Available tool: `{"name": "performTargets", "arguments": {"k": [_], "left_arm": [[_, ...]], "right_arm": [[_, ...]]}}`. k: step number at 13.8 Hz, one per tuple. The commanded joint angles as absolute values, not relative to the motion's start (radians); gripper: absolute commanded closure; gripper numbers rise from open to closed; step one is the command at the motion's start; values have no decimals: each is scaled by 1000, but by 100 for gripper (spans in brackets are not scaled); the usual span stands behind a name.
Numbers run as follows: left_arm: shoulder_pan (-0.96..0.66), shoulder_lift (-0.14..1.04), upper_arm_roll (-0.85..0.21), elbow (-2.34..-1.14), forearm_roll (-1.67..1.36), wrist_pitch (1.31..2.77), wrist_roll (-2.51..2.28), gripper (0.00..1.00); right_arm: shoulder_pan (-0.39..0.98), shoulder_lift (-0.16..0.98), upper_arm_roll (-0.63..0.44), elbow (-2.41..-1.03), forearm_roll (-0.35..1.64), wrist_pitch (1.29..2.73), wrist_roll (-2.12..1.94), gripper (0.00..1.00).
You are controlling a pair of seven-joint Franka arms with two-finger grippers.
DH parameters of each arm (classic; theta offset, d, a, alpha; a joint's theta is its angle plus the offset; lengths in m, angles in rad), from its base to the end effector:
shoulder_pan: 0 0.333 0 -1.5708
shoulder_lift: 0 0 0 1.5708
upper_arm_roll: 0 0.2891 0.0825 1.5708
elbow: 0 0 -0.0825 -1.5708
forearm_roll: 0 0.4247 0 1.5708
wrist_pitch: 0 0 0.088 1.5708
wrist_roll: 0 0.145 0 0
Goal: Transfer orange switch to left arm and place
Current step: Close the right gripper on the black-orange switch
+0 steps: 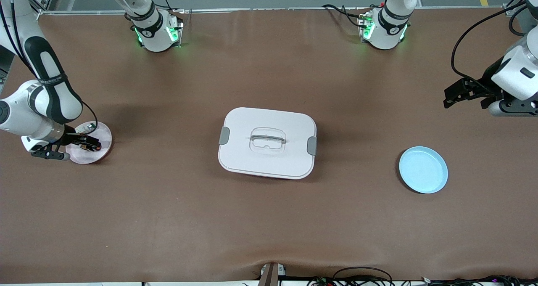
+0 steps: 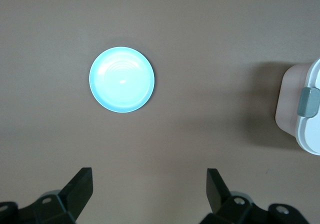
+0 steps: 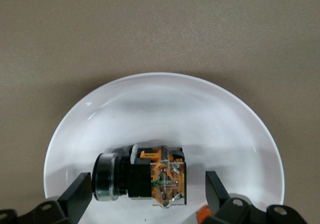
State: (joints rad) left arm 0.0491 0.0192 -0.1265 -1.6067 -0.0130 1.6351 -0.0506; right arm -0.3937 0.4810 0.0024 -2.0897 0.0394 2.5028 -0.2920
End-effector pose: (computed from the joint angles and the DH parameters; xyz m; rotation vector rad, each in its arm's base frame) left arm 0.6040 -0.0481 0.5354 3.1253 -0.0406 0.0130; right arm 0.5399 -0.2220 0.0877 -3.0887 0.2041 0.0869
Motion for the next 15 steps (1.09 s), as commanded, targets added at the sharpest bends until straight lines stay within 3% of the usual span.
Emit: {"name": "performTargets", "arguments": {"k": [1,10,12,14,15], "left_arm": [[51,29,-129,-1583,-20,1620,-44,0],[51,29,-129,-1583,-20,1620,-46,0],[51,29,-129,-1583,-17,1620,-46,0],[51,29,-129,-1583,-15,1620,-46,0],[51,29,-129,-1583,-17,1620,-46,0]], "right_arm": [[-408,485,20,-2086,63,2508,-313,0],[-399,505,20,-2051,64,2508,-308,1],[-400,509,21,-2048,63,2508,-311,25],[-405,509,20,-2045,63,2507,-314,64],[-405,509,21,-2043,63,2507,-314,76]]}}
